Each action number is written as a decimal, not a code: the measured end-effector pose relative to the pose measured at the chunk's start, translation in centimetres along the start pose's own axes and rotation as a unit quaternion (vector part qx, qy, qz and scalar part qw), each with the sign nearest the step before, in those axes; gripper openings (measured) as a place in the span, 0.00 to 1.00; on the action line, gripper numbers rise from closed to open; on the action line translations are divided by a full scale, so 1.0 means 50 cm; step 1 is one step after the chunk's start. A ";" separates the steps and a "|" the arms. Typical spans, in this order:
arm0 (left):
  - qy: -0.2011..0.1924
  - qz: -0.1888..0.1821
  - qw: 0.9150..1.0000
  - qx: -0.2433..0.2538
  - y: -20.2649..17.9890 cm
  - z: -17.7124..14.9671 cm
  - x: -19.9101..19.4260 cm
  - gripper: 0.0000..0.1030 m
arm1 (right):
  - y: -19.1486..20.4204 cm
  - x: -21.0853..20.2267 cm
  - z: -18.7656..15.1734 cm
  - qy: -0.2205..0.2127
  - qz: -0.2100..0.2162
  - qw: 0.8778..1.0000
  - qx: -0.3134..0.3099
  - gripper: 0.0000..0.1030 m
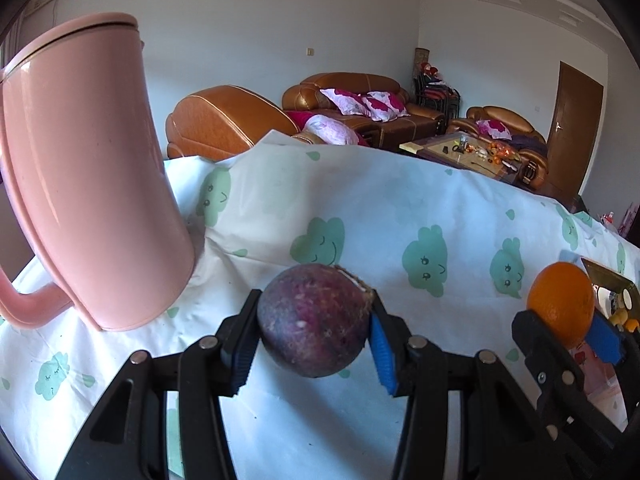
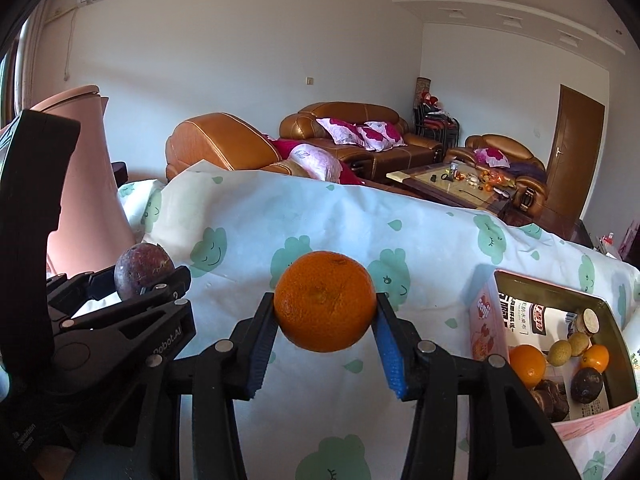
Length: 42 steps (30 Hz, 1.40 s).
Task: Organize fruits
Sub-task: 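Carry the passion fruit and orange over the pink tin with both tools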
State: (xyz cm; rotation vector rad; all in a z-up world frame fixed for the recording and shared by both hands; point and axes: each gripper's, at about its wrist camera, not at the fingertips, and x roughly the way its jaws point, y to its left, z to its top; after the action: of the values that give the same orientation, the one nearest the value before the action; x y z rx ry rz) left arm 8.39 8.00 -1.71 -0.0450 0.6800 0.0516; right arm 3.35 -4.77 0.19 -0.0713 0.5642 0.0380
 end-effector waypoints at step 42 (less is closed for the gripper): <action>-0.056 -0.062 0.996 0.033 -0.183 -0.086 -0.144 0.49 | -0.167 -0.155 -0.097 -0.023 -0.016 1.000 0.000 0.48</action>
State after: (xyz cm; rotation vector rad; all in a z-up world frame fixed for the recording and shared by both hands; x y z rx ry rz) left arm 0.67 -1.63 -0.28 -0.0210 0.5642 -0.0877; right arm -5.32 -13.59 0.74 -0.0792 0.5176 0.0088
